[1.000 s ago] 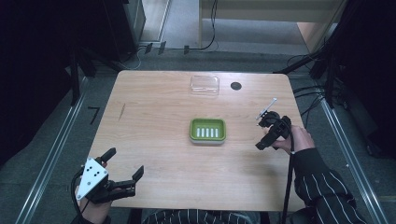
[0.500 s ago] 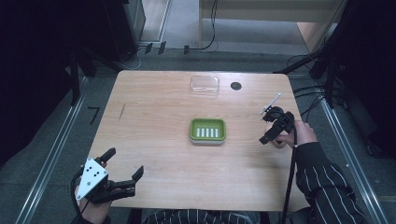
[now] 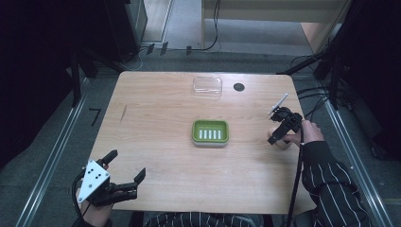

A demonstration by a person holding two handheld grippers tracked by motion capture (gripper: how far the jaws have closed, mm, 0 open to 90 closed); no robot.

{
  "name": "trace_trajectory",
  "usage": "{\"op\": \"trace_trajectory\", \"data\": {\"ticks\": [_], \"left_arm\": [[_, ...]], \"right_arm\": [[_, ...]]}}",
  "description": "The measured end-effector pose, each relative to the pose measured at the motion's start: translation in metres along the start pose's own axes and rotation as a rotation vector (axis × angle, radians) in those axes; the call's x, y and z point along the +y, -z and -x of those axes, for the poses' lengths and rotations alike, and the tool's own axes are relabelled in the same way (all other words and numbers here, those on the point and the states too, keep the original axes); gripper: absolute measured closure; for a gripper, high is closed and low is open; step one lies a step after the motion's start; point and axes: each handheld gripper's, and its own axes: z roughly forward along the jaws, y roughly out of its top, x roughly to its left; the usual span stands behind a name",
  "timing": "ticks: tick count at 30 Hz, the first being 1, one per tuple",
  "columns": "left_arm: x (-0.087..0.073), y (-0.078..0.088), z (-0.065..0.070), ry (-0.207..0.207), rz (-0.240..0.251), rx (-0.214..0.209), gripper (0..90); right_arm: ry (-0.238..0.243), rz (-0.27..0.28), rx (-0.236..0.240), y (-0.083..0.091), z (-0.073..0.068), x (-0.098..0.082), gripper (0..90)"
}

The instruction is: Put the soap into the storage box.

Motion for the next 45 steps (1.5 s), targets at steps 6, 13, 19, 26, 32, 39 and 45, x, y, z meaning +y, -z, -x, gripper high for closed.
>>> {"op": "trace_trajectory", "data": {"ticks": [6, 13, 19, 26, 32, 39, 45], "left_arm": [[0.0, 0.0, 0.0, -0.003, -0.005, -0.003, 0.0], [0.0, 0.0, 0.0, -0.003, -0.004, -0.001, 0.0], [0.0, 0.0, 0.0, -0.002, -0.005, -0.002, 0.0], [0.0, -0.001, 0.001, -0.007, -0.011, -0.003, 0.0], [0.0, -0.001, 0.001, -0.006, -0.012, -0.002, 0.0], [0.0, -0.001, 0.0, -0.005, -0.012, -0.006, 0.0], [0.0, -0.001, 0.0, -0.003, -0.009, -0.002, 0.0]], "right_arm": [[-0.014, -0.038, 0.01, -0.011, 0.009, 0.001, 2.2], [-0.03, -0.053, 0.001, -0.017, 0.013, 0.001, 7.4], [-0.046, -0.058, 0.005, -0.021, 0.015, 0.002, 16.1], [-0.064, -0.067, 0.013, -0.024, 0.017, 0.002, 21.1], [-0.073, -0.072, 0.017, -0.027, 0.019, 0.002, 24.6], [-0.082, -0.083, 0.022, -0.029, 0.019, 0.002, 29.0], [-0.085, -0.095, 0.024, -0.031, 0.018, 0.002, 32.6]]}}
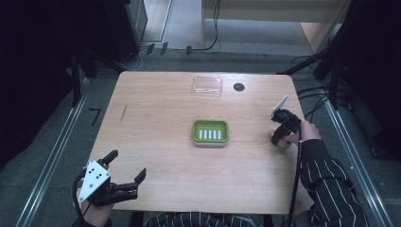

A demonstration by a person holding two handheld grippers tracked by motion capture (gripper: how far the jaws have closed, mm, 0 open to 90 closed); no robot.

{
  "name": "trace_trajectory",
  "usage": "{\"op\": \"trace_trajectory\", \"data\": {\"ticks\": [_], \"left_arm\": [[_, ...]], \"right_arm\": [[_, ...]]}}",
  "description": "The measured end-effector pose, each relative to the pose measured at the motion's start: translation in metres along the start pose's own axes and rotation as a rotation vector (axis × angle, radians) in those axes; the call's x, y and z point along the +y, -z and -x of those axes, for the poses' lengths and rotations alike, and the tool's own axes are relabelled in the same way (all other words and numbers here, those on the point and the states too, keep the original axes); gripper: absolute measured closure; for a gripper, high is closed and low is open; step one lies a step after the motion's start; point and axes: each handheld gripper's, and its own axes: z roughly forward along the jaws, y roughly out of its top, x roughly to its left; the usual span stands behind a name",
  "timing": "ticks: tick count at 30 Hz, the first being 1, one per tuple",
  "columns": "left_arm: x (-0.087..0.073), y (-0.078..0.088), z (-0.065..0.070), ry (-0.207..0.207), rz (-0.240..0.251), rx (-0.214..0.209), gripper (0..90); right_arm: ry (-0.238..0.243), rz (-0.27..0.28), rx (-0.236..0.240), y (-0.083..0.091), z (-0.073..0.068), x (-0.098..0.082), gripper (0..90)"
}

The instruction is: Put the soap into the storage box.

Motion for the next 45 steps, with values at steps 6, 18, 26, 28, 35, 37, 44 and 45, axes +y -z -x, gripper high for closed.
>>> {"op": "trace_trajectory", "data": {"ticks": [6, 18, 26, 28, 35, 37, 44, 45], "left_arm": [[0.0, 0.0, 0.0, 0.0, 0.001, -0.003, 0.0], [0.0, 0.0, 0.0, 0.0, 0.001, 0.0, 0.0], [0.0, 0.0, 0.0, -0.004, -0.002, 0.0, 0.0], [0.0, 0.0, 0.0, -0.002, 0.0, 0.001, 0.0], [0.0, 0.0, 0.0, -0.002, 0.0, 0.0, 0.0], [0.0, 0.0, 0.0, -0.001, 0.001, 0.001, 0.0], [0.0, 0.001, 0.0, 0.0, 0.003, 0.002, 0.0], [0.0, 0.001, 0.0, 0.001, 0.002, 0.002, 0.0]], "right_arm": [[-0.015, 0.003, 0.007, -0.001, 0.001, -0.001, 33.1], [-0.005, -0.003, 0.015, -0.001, 0.001, -0.001, 33.5], [0.028, 0.007, 0.006, 0.006, 0.0, -0.002, 33.6], [0.04, 0.012, 0.002, 0.007, -0.002, -0.001, 33.6], [0.076, 0.021, -0.008, 0.013, -0.01, 0.001, 33.6], [0.091, 0.021, -0.013, 0.015, -0.014, 0.002, 33.5], [0.127, 0.036, -0.016, 0.023, -0.024, 0.006, 33.6], [0.133, 0.041, -0.016, 0.024, -0.025, 0.007, 33.6]]}}
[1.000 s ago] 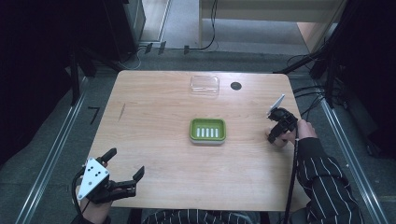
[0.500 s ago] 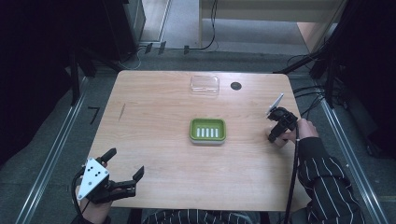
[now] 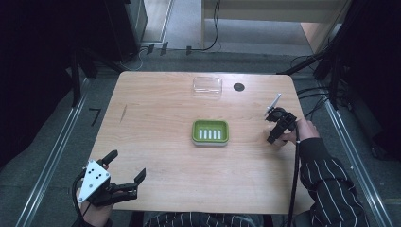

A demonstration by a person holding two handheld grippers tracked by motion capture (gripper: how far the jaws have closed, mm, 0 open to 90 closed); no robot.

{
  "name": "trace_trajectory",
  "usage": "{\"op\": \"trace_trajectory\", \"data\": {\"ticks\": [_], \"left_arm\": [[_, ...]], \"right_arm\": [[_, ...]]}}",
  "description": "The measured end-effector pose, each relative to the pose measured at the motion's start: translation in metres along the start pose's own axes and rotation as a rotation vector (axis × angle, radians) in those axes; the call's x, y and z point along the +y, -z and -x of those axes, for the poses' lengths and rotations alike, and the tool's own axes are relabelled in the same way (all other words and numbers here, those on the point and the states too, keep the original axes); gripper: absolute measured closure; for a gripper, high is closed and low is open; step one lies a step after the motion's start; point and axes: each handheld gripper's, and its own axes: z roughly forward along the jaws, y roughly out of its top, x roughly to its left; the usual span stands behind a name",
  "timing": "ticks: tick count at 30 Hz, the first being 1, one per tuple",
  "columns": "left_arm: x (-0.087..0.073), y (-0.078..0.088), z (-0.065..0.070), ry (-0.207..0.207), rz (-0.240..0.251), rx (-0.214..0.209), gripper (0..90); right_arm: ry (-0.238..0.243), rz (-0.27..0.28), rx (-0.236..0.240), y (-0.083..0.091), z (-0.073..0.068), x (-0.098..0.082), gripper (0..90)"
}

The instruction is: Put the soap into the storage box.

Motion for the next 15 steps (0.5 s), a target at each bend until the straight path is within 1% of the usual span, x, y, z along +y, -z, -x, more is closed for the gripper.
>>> {"op": "trace_trajectory", "data": {"ticks": [1, 2, 7, 8, 12, 15], "left_arm": [[0.0, 0.0, 0.0, 0.001, 0.001, 0.0, 0.0], [0.0, 0.0, 0.0, 0.001, 0.002, 0.0, 0.0], [0.0, 0.0, 0.0, 0.001, 0.002, 0.001, 0.0], [0.0, 0.001, 0.0, -0.001, 0.0, 0.002, 0.0], [0.0, 0.001, 0.0, -0.001, 0.0, 0.004, 0.0], [0.0, 0.001, 0.0, 0.0, -0.001, 0.005, 0.0]], "right_arm": [[0.0, 0.002, 0.0, 0.001, -0.002, 0.001, 33.6], [0.01, 0.003, -0.005, 0.003, -0.003, 0.002, 33.6], [0.039, 0.008, 0.003, 0.007, -0.011, 0.006, 33.5], [0.041, 0.017, 0.003, 0.007, -0.013, 0.007, 33.6], [0.07, 0.021, 0.004, 0.01, -0.018, 0.01, 33.6], [0.078, 0.021, 0.004, 0.012, -0.023, 0.013, 33.6]]}}
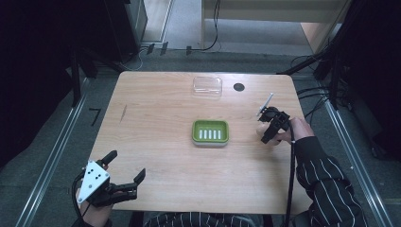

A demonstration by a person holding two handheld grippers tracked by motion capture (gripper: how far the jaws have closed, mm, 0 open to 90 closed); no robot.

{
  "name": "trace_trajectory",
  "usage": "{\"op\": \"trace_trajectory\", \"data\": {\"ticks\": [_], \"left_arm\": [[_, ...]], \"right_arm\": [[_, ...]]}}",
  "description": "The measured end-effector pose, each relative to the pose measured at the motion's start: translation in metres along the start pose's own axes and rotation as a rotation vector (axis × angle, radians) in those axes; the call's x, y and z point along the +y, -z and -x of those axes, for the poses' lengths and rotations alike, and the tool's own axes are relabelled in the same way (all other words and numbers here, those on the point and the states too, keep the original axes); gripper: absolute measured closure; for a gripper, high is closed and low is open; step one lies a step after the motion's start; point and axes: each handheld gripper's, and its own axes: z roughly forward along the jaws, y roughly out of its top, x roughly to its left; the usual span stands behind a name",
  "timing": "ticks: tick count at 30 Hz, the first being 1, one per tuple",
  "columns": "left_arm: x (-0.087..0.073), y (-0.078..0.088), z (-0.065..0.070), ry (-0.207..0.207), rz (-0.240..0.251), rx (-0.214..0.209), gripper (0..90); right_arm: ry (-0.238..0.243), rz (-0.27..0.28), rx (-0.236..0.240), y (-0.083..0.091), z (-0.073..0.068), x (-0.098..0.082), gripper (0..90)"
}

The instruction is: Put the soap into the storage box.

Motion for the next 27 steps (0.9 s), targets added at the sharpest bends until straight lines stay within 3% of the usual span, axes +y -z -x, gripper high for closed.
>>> {"op": "trace_trajectory", "data": {"ticks": [21, 27], "left_arm": [[0.0, 0.0, 0.0, 0.001, 0.0, 0.001, 0.0], [0.0, -0.001, 0.0, 0.003, 0.0, 0.0, 0.0]], "right_arm": [[0.142, 0.022, -0.018, 0.011, -0.024, 0.022, 33.6], [0.16, 0.027, -0.013, 0.012, -0.029, 0.026, 33.6]]}}
